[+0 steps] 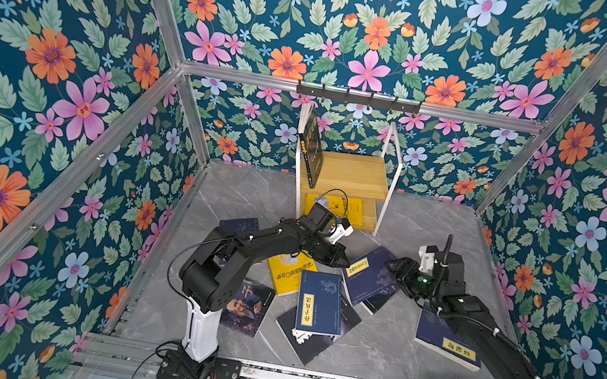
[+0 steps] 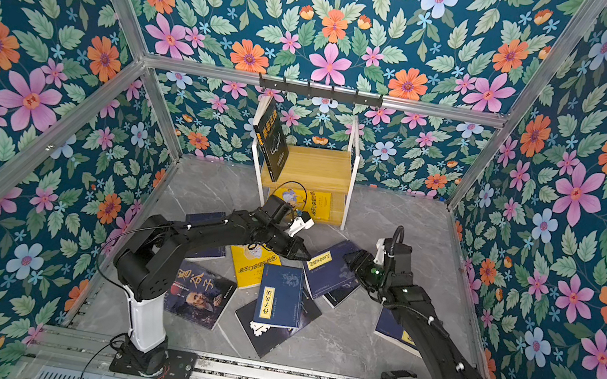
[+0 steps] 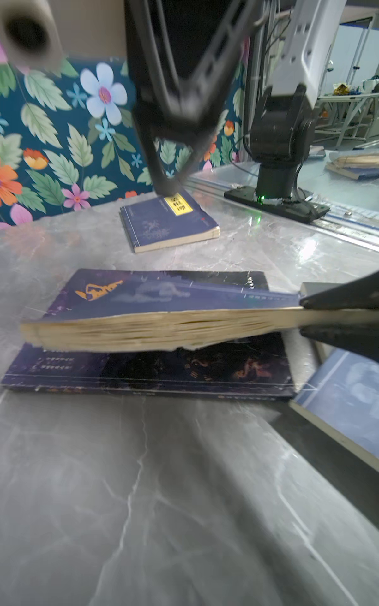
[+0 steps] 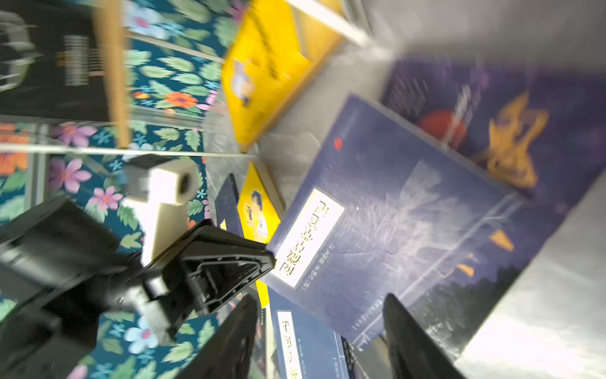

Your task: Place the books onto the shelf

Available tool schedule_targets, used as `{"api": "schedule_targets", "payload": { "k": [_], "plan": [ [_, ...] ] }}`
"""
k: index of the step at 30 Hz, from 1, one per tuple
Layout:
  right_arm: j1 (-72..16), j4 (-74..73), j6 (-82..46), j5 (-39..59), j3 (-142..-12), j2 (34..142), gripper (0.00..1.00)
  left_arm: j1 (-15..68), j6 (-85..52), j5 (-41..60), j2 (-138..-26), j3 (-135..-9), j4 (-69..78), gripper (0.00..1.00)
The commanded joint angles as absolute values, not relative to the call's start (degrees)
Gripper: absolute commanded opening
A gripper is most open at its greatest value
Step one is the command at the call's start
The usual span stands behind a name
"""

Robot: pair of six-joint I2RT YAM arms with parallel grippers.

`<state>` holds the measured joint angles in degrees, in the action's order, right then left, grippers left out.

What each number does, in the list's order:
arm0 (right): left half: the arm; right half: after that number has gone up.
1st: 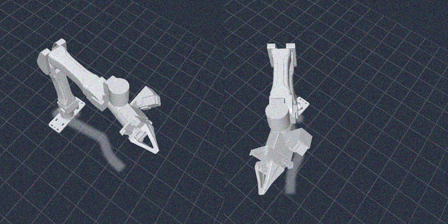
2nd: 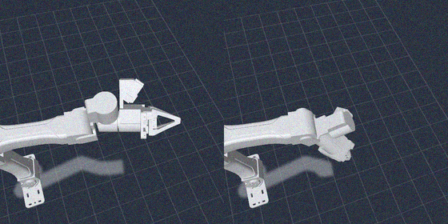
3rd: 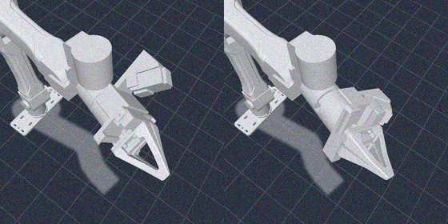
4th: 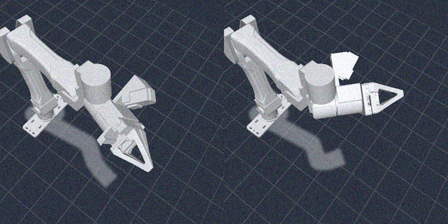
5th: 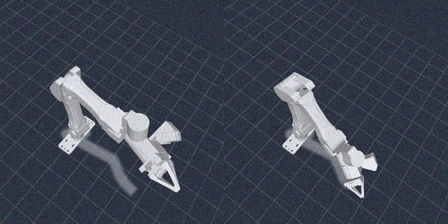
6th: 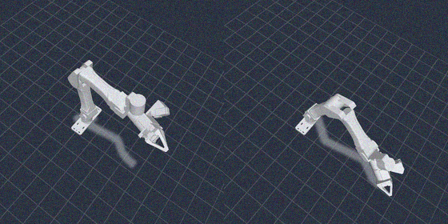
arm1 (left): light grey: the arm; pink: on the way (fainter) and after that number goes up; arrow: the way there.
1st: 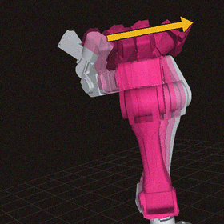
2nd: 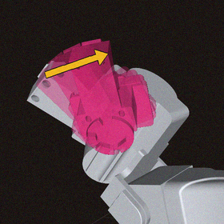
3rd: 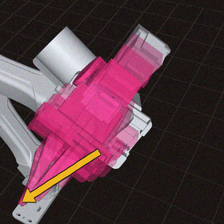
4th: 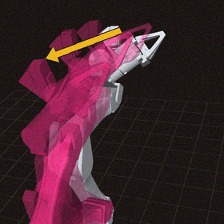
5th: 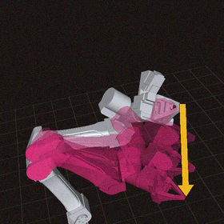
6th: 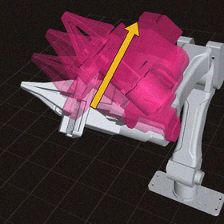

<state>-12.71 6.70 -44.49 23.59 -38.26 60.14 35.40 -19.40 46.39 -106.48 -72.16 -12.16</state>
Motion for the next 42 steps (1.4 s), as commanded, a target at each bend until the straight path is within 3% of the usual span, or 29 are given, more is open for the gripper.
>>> {"api": "schedule_targets", "payload": {
  "k": [1,4,11,19,28,42],
  "plan": [
    [-12.8,11.62,-28.8,17.74,-38.72,53.4,0.71,33.91,-20.82,53.67,-104.46,-70.75,-8.81,0.0],
    [-12.85,10.04,-17.37,15.69,-37.73,47.59,0.83,32.97,-21.77,57.32,-103.01,-69.71,-7.56,0.0],
    [-13.74,8.6,6.31,15.78,-38.65,43.32,0.84,29.28,-23.07,62.14,-94.49,-62.52,-3.13,0.0],
    [-31.68,-3.09,37.69,1.08,-33.99,45.58,0.91,23.66,-22.95,68.85,-86.46,-55.81,-0.73,0.0],
    [-41.56,-14.55,57.95,-3.93,-31.91,56.17,0.91,16.74,-18.19,73.81,-80.41,-52.82,-4.66,0.0],
    [-42.58,-32.17,73.83,-2.19,-34.21,72.28,0.9,11.26,-19.36,75.75,-77.68,-52.95,-4.66,0.0]
  ]
}}
